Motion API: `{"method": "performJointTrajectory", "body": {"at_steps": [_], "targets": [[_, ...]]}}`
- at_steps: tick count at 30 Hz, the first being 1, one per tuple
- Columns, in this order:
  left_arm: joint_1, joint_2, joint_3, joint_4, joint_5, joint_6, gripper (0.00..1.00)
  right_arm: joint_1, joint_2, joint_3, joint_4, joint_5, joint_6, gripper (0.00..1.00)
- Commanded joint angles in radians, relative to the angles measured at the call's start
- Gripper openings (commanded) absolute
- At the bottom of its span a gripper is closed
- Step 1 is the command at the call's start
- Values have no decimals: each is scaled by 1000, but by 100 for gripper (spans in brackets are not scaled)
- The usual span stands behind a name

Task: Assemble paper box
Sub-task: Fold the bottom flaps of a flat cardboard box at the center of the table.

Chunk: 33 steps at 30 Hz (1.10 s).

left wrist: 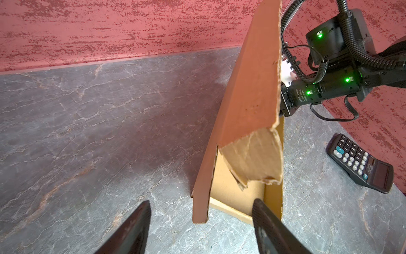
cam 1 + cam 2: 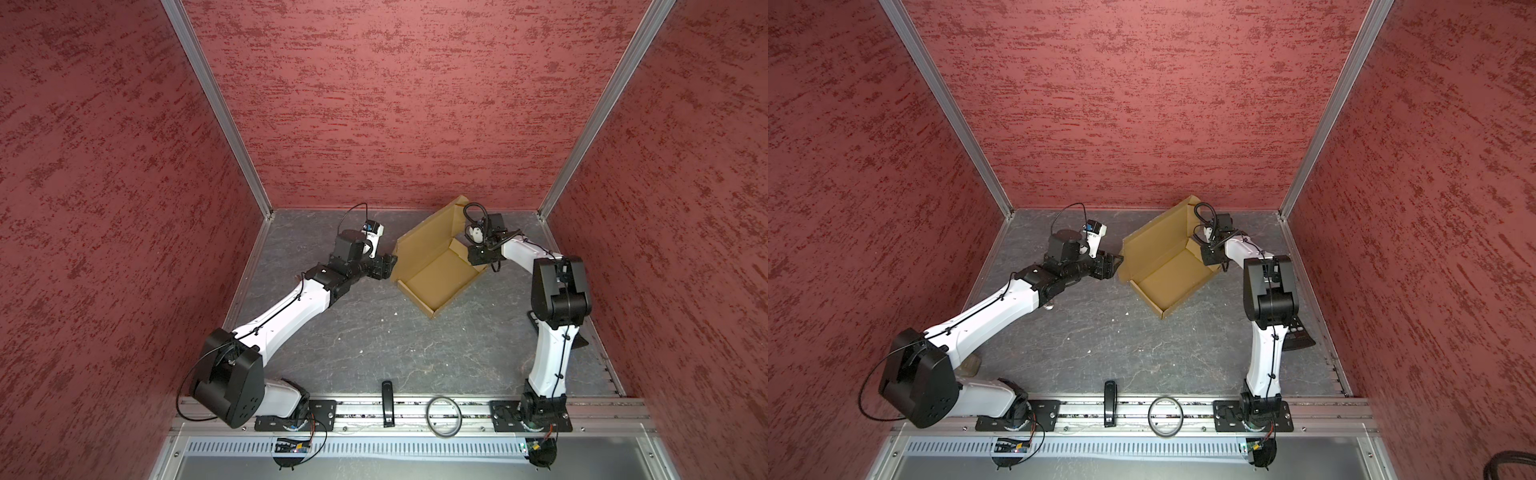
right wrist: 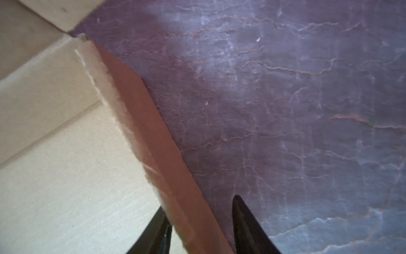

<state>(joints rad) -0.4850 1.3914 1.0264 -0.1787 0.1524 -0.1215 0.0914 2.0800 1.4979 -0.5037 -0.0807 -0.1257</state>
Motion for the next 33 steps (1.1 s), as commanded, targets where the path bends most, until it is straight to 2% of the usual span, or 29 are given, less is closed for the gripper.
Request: {"method": "performJointTrajectory", "body": {"at_steps": [1,11,33], "targets": [[9,-14,-12,30,9,-7,74,11,20,23,-18,34,-9,41],[20,-15,-32,43,14,-10,74,19,29,14,-18,66,-6,26],[27,14,-34,52,18,-13,73,28,17,-43,33,76,-15,12]]}}
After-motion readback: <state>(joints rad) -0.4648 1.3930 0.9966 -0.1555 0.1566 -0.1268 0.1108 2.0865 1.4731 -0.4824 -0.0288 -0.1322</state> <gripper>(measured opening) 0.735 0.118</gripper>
